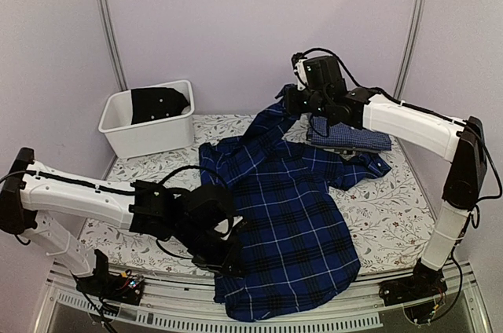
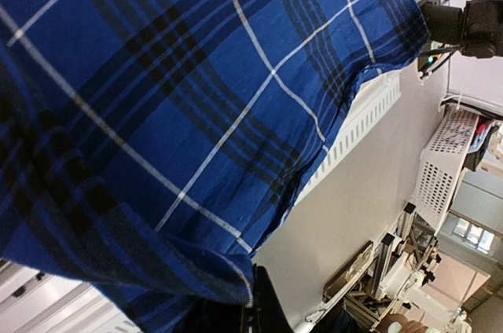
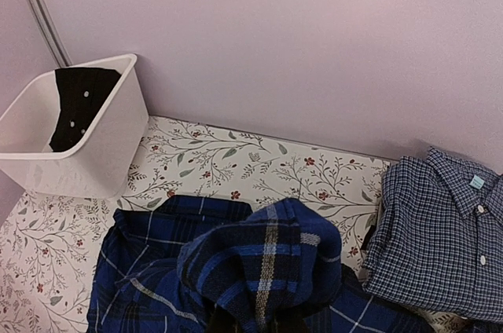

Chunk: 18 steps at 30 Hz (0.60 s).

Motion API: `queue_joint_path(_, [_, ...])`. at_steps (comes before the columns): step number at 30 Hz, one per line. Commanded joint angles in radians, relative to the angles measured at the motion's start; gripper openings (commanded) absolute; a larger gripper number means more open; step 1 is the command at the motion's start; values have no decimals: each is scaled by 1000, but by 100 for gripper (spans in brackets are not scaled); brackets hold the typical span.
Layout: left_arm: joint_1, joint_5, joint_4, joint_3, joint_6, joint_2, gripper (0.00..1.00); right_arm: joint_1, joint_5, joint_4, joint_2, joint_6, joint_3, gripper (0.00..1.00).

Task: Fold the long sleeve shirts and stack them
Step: Fold the flattened shirt at the center of the board.

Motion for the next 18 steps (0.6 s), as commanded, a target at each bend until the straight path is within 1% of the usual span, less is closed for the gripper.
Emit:
queue_joint_path(1, [14, 98, 66, 34, 90, 73, 0, -35, 34, -7, -49, 0, -39, 0])
queue_joint_path(5, [16, 141, 114, 24, 85, 101, 3, -43, 50, -7, -74, 1, -73, 0])
queue_joint_path(7, [17, 135, 109, 29, 88, 102, 6, -48, 44, -7, -79, 7, -89, 0])
queue_joint_path(9, [23, 118, 92, 36, 96, 89, 13, -48, 26, -9, -82, 16, -107, 0])
queue_joint_path(10, [30, 105, 83, 38, 98, 72, 17, -48, 22, -16, -85, 21, -114, 0])
queue_joint_path(11, [40, 92, 76, 39, 100, 55, 23, -49, 30, -26, -89, 37, -122, 0])
queue_joint_path(14, [80, 71, 89, 28, 108, 0, 31, -52, 80, -31, -111, 63, -160, 0])
queue_joint_path(16, [112, 40, 93, 30, 119, -31, 39, -60, 73, -24, -130, 63, -173, 0])
queue_joint_path(18, [159, -3, 77, 41, 138, -54, 39, -61, 65, -21, -140, 54, -174, 0])
